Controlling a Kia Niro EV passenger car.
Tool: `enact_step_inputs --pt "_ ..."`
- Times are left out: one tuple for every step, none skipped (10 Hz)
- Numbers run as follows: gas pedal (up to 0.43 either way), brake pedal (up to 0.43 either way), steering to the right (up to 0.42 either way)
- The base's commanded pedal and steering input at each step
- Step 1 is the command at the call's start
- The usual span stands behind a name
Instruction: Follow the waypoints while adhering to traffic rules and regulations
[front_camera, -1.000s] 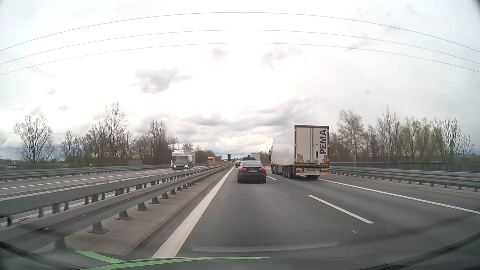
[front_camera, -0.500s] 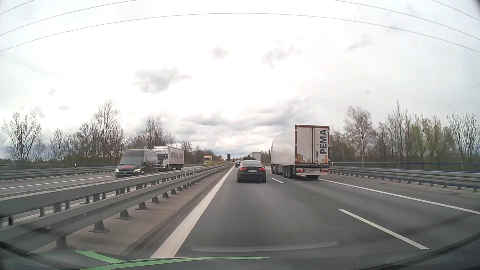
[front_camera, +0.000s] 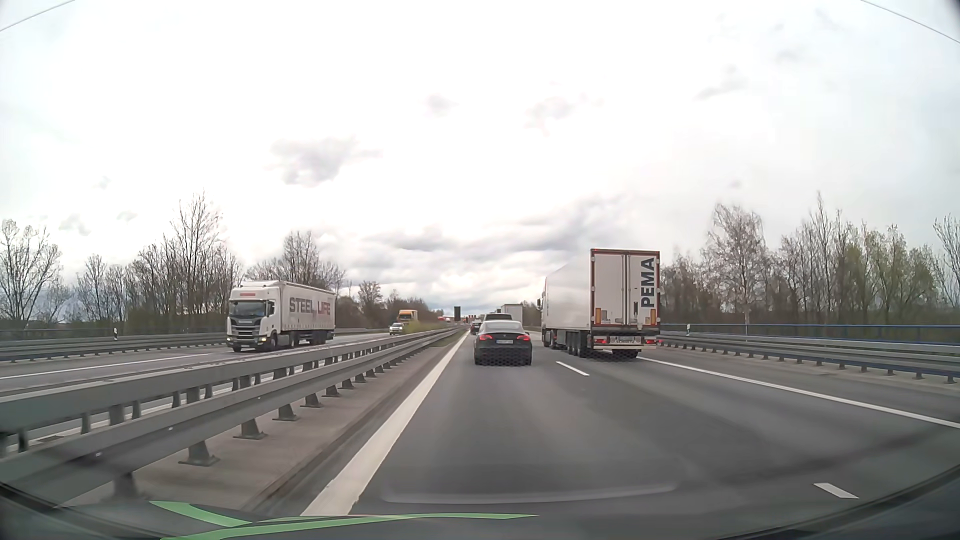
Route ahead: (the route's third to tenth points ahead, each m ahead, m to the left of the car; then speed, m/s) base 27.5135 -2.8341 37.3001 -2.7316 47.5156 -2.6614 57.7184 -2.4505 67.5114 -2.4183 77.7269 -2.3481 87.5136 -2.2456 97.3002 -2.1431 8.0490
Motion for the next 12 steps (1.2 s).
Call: enact_step_inputs --pt "0.11 0.0 -0.002" --pt "0.11 0.0 -0.002" --pt "0.11 0.0 -0.002" --pt "0.11 0.0 -0.002" --pt "0.11 0.0 -0.002" --pt "0.11 0.0 -0.002" --pt "0.11 0.0 -0.002" --pt "0.11 0.0 -0.002" --pt "0.11 0.0 -0.002" --pt "0.11 0.0 -0.002" --pt "0.11 0.0 -0.002" --pt "0.11 0.0 -0.002"
